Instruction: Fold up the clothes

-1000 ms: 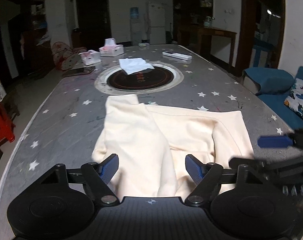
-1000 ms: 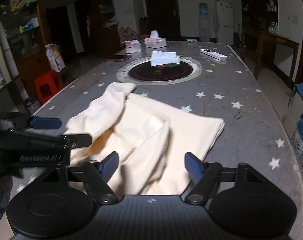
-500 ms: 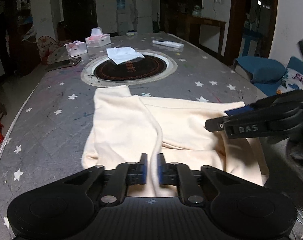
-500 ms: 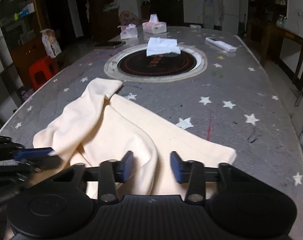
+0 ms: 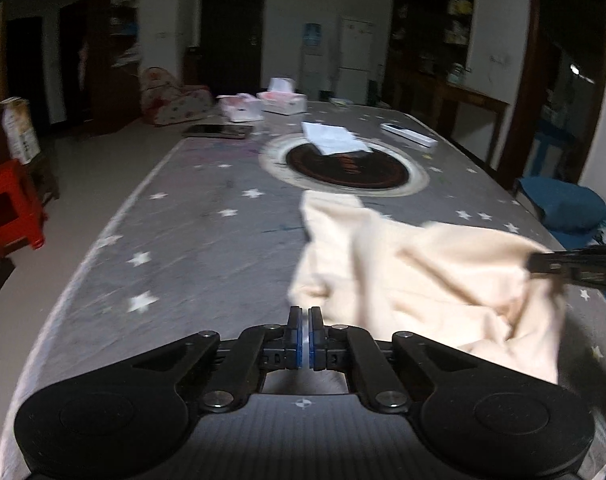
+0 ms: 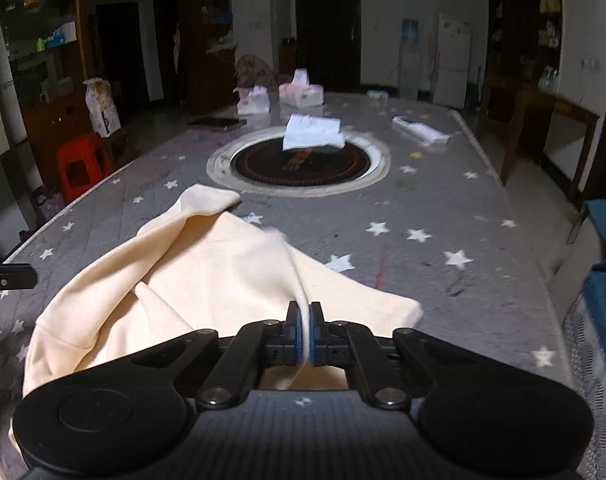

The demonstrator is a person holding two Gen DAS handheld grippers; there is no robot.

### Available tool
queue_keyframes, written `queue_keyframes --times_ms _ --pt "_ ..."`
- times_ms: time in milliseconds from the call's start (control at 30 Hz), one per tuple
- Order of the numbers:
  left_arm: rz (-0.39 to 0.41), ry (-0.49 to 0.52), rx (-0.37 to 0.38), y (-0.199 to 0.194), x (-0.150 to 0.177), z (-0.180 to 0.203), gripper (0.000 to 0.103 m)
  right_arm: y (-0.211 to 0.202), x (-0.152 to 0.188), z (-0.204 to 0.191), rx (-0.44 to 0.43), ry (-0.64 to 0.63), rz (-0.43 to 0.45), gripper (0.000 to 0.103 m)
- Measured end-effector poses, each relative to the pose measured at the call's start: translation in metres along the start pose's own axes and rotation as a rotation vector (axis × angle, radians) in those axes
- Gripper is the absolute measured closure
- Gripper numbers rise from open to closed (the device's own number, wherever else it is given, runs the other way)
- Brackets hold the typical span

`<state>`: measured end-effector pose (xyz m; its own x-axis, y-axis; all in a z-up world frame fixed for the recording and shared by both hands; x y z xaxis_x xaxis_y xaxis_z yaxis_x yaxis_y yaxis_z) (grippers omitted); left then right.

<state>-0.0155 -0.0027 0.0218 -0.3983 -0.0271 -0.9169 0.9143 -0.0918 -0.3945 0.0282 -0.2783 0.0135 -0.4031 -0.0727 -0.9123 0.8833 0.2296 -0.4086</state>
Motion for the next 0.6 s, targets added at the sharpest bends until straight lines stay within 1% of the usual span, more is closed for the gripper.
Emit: queue_keyframes --times_ms 133,200,300,333,367,400,433,467,533,600 --pt "-0.030 -0.013 -0.018 -0.011 0.012 -0.013 0.100 -0.032 0.000 0.011 0.037 -0.002 0.040 0.100" --pt "-0.041 -0.026 -0.006 -0.012 0.013 -0.012 0.098 -0.051 0.004 0.016 0.055 0.000 0.057 0.100" --pt "-0.035 -0.030 0.033 -0.010 0.009 -0.001 0.094 -0.073 0.020 0.022 0.083 0.005 0.041 0.100" --pt "-0.029 -0.022 0.046 -0.008 0.007 0.006 0.087 -0.080 0.025 0.025 0.091 0.008 0.032 0.100" --pt "-0.023 -0.010 0.058 -0.004 0.004 0.013 0.076 -0.086 0.032 0.026 0.100 0.011 0.020 0.100" --pt "-0.017 0.002 0.070 -0.001 0.000 0.021 0.070 -0.092 0.038 0.028 0.108 0.016 0.008 0.100" --pt "-0.010 0.013 0.082 0.003 -0.003 0.029 0.056 -0.096 0.045 0.030 0.108 0.028 -0.011 0.100" --pt "-0.005 0.028 0.091 0.007 -0.006 0.036 0.049 -0.100 0.051 0.030 0.105 0.032 -0.027 0.100" --pt "-0.001 0.066 0.101 0.021 -0.011 0.049 0.049 -0.106 0.063 0.030 0.100 0.039 -0.061 0.100" --pt "-0.009 0.102 0.112 0.039 -0.014 0.060 0.049 -0.107 0.067 0.029 0.090 0.036 -0.078 0.100"
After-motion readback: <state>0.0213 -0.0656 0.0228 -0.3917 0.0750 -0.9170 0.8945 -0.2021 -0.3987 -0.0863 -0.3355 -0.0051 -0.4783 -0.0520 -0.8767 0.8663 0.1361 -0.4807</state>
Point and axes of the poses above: each gripper's, at about its wrist camera, not at the fingertips, and y roughly the way its jaws point, z to its right, x to its underside, the point moved 6 cm from there along y, roughly the way its jaws point, and after that the axes turned 15 degrees about z, right-handed, at the moved point
